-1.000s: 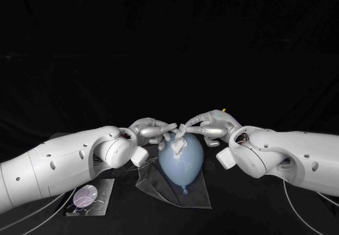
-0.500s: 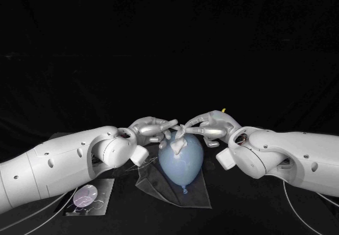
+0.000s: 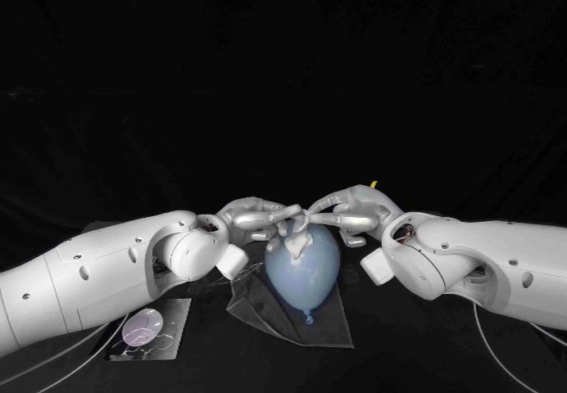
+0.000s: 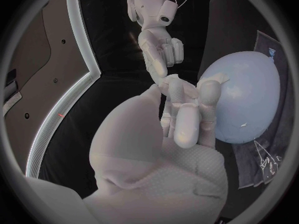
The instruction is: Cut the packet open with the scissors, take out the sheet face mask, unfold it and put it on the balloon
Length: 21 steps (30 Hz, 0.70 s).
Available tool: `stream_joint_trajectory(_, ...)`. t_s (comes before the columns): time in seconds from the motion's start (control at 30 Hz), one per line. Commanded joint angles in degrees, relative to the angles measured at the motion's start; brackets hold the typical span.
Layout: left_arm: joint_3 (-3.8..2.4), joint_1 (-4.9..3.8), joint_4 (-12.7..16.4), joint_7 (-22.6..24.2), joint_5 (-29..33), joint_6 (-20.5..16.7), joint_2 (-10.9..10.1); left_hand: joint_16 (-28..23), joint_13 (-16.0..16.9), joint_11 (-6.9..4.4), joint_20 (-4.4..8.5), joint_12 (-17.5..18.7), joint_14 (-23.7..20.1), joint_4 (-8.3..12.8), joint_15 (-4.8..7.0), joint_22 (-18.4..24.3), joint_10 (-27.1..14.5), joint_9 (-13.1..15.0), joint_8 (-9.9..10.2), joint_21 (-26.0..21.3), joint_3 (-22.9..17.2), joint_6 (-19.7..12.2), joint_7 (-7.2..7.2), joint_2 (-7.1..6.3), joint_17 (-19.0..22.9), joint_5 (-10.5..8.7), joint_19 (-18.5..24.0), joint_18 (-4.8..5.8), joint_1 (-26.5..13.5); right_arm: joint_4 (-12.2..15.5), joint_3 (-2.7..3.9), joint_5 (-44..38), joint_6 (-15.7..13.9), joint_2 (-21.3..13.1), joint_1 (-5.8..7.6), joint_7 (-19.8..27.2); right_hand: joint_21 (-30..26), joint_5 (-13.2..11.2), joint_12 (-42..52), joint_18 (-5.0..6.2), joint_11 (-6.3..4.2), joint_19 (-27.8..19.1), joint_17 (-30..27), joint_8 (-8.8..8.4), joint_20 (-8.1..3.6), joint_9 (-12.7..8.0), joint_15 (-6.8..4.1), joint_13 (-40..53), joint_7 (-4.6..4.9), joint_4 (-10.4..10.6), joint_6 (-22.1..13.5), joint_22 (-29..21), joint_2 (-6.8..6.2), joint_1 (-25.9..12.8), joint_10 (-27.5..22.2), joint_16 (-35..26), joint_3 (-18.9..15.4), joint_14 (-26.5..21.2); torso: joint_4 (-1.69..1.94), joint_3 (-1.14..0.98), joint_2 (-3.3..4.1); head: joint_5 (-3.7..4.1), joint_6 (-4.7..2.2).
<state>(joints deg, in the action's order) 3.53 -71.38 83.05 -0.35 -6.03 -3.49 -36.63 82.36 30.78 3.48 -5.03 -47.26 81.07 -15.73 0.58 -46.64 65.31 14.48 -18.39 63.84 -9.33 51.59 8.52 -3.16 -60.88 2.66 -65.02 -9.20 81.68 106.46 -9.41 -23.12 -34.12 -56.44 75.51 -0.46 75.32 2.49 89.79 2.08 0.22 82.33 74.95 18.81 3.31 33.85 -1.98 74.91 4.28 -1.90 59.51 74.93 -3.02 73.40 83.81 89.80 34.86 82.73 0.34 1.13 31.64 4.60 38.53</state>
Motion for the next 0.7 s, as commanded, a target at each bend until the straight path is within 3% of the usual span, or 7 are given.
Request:
stream_joint_trajectory(0.03, -0.07, 0.0, 0.2, 0.0, -0.6, 1.4, 0.2, 0.3, 0.3, 0.09, -0.23, -0.4, 0.0, 0.1, -0.33, -0.1, -0.6, -0.2, 0.5, 0.3, 0.5, -0.1, 0.09, -0.45, 0.0, 0.1, 0.2, 1.01, 1.7, 0.2, 0.02, 0.2, 0.8, 0.1, -0.04, 0.7, -0.1, 0.3, 0.2, 1.14, -0.37, 0.1, 15.0, 0.32, -0.36, 6.6, -1.43, 15.1, -0.14, 0.0, 0.4, 10.8, 0.66, -0.2, 6.2, 0.2, 0.5, 7.3, 0.01, -0.03, 0.02, 0.01, 0.04)
stream_joint_trajectory(0.23, -0.08, 0.02, 0.2, 0.1, -0.3, 1.5, 0.4, 0.4, 0.5, 0.1, -0.33, -0.7, 0.0, 0.1, -0.39, -0.4, -0.9, -0.4, 0.7, 0.5, 1.2, 0.2, 0.09, -1.93, -0.4, 0.13, 0.2, 1.02, 2.5, 0.1, 0.02, 0.2, 1.0, 0.2, -0.05, 0.7, -0.1, 0.3, 0.2, 1.14, -0.37, 0.1, 15.0, 0.32, -0.36, 6.6, -1.43, 15.1, -0.14, 0.0, 0.4, 10.8, 0.66, -0.2, 6.2, 0.2, 0.5, 7.3, 0.05, 0.0, -0.01, -0.05, 0.05)
stream_joint_trajectory(0.7, -0.08, 0.03, 0.2, -0.4, -0.3, 1.6, 0.3, 0.6, 0.6, -0.02, -0.31, -0.8, 0.1, 0.3, -0.29, -0.4, -1.0, -0.6, 0.8, 0.5, 0.8, 0.6, 0.01, -1.86, -0.9, 0.15, 0.4, 0.97, 4.0, 0.3, 0.02, 0.3, 1.2, 0.2, -0.1, 0.6, -0.2, 0.3, 0.2, 1.14, -0.37, 0.1, 15.0, 0.36, -0.36, 6.7, -1.43, 15.1, -0.14, 0.0, 0.4, 10.7, 0.66, -0.3, 6.2, 0.2, 0.5, 7.3, 0.03, 0.0, -0.01, -0.02, 0.12)
